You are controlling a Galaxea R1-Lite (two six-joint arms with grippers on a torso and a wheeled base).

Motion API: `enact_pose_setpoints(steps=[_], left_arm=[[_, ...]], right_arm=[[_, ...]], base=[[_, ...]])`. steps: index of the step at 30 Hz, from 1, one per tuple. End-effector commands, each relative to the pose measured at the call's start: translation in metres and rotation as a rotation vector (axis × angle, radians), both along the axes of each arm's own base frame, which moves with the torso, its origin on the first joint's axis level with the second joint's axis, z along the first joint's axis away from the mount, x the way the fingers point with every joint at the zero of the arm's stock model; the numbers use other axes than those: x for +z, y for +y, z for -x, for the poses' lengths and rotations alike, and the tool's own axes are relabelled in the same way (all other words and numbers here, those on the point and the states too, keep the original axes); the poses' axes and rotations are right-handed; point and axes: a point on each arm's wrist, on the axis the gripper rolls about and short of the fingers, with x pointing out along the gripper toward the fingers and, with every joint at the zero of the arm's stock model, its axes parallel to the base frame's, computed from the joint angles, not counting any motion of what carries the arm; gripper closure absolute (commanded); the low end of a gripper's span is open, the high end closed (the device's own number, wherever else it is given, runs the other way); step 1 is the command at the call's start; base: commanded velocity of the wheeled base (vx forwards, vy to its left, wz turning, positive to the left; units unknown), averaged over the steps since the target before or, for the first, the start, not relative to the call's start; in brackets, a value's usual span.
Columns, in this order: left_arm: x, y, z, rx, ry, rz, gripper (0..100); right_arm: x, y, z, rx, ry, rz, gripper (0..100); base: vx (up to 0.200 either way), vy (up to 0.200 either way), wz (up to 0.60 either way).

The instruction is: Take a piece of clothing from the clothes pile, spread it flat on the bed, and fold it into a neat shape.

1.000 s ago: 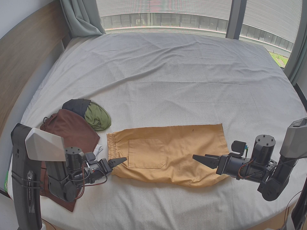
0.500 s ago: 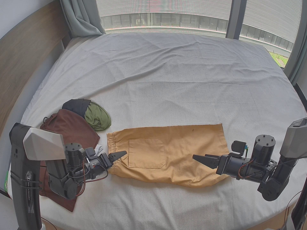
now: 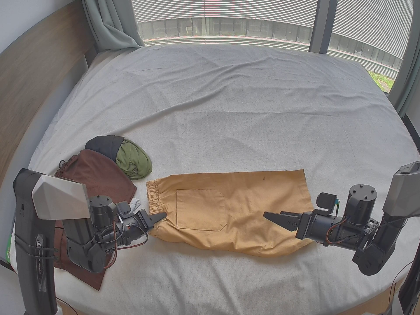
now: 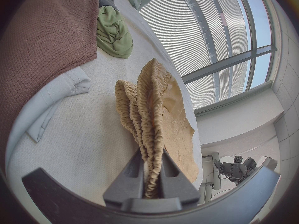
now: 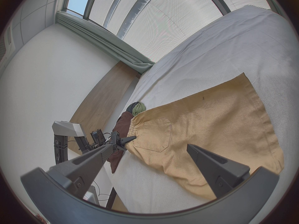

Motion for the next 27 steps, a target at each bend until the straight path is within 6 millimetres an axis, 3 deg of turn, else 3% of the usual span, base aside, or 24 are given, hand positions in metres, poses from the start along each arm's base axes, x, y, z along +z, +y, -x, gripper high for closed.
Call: enact_pose_setpoints(steps=[1,27], left_arm=[[0.0,0.001,0.0,0.003,-0.001,0.0,100],[0.022,0.015,0.006,0.035,-0.066,-0.034,100]], right_arm=[[0.0,0.0,0.0,0.002,0.002,0.001,0],[0.0,0.0,0.0,0.0,0.002,0.001,0]], base=[[0.0,0.0,0.0],[0.0,0.0,0.0]])
